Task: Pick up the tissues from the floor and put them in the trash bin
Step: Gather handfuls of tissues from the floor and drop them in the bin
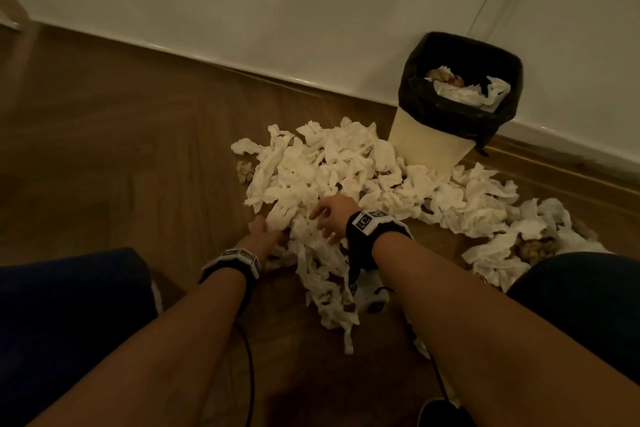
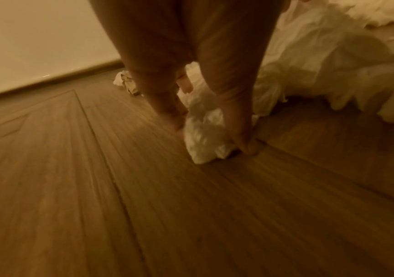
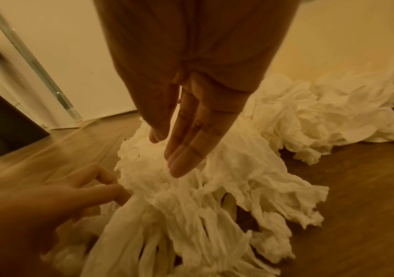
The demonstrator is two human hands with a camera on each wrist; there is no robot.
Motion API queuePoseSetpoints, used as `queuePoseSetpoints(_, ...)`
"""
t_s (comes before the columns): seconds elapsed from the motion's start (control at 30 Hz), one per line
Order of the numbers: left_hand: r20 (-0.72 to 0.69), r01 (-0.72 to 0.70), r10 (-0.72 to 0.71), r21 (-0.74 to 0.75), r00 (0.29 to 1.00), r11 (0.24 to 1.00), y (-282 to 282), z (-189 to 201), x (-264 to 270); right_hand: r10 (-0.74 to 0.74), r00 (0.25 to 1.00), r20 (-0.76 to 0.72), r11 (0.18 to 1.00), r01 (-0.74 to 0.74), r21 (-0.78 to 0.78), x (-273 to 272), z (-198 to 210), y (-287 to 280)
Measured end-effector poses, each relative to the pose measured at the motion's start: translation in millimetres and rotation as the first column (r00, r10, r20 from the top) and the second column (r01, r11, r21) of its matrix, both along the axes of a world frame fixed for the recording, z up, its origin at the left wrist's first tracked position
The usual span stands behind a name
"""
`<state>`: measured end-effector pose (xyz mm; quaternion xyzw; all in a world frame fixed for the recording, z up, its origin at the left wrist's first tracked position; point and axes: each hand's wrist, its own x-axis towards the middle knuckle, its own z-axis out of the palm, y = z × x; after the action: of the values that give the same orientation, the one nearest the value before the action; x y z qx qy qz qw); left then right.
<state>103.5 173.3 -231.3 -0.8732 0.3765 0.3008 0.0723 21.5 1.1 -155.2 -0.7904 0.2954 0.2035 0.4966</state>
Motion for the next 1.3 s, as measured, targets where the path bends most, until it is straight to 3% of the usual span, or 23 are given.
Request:
queuePoseSetpoints(0.13, -0.097, -0.268, 0.264, -0.035, 0.96, 0.963, -5.4, -7.1, -2.6, -0.001, 1.0, -0.032, 1.0, 0.001, 0.002, 2.7, -2.2, 2.6)
queuePoseSetpoints(0.2, -0.099, -0.28, 0.275, -0.04, 0.956, 0.959, -9.2, -1.3, -0.4, 0.129, 0.99, -0.056, 0.986, -0.134, -0.096, 4.6, -3.8, 4.6)
queuePoseSetpoints(0.33, -0.113, -0.307, 0.299, -0.064, 0.948, 0.95, -11.3, 4.3, 6.3, 0.402, 0.91, -0.099, 0.836, -0.409, -0.366, 4.9, -14.4, 13.8)
queuePoseSetpoints(0.5, -0.127, -0.401, 0.383, -0.173, 0.915, 0.9, -10.6, 7.4, 5.5, 0.582, 0.728, -0.362, 0.594, -0.684, -0.424, 3.0, -27.9, 27.4)
queuePoseSetpoints(0.57, -0.169, -0.458, 0.427, -0.248, 0.888, 0.854, -11.9, 10.0, 4.6, 0.586, 0.725, -0.362, 0.582, -0.687, -0.434, 3.6, -25.3, 27.4)
queuePoseSetpoints(0.7, -0.242, -0.56, 0.505, -0.376, 0.828, 0.738, -20.3, 17.8, 2.0, 0.453, 0.859, -0.237, 0.73, -0.51, -0.456, 11.7, -8.4, 13.3)
queuePoseSetpoints(0.8, -0.334, -0.655, 0.564, -0.43, 0.755, 0.621, -31.9, 29.3, -1.0, 0.292, 0.956, -0.021, 0.862, -0.273, -0.427, 7.3, 5.1, -4.9)
queuePoseSetpoints(0.9, -0.3, -0.619, 0.541, -0.401, 0.785, 0.675, -40.7, 43.1, -1.6, 0.048, 0.98, 0.194, 0.941, 0.021, -0.337, -2.2, 15.5, -18.9)
queuePoseSetpoints(1.0, -0.231, -0.57, 0.522, -0.389, 0.821, 0.724, -52.5, 60.0, -1.6, -0.139, 0.96, 0.244, 0.968, 0.184, -0.17, -8.4, 23.9, -30.6)
queuePoseSetpoints(1.07, -0.169, -0.545, 0.525, -0.4, 0.834, 0.737, -60.7, 71.8, -0.6, -0.277, 0.922, 0.271, 0.951, 0.303, -0.057, -14.1, 35.6, -36.4)
queuePoseSetpoints(1.17, -0.181, -0.51, 0.483, -0.432, 0.857, 0.744, -72.1, 92.7, 0.5, -0.528, 0.816, 0.235, 0.849, 0.496, 0.184, -21.9, 56.9, -44.2)
queuePoseSetpoints(1.23, -0.217, -0.501, 0.456, -0.475, 0.863, 0.723, -79.7, 107.2, -0.9, -0.681, 0.709, 0.18, 0.717, 0.598, 0.359, -27.1, 73.6, -52.5)
queuePoseSetpoints(1.3, -0.278, -0.533, 0.457, -0.507, 0.845, 0.677, -86.5, 121.0, -4.1, -0.795, 0.6, 0.092, 0.517, 0.591, 0.619, -34.2, 96.3, -55.0)
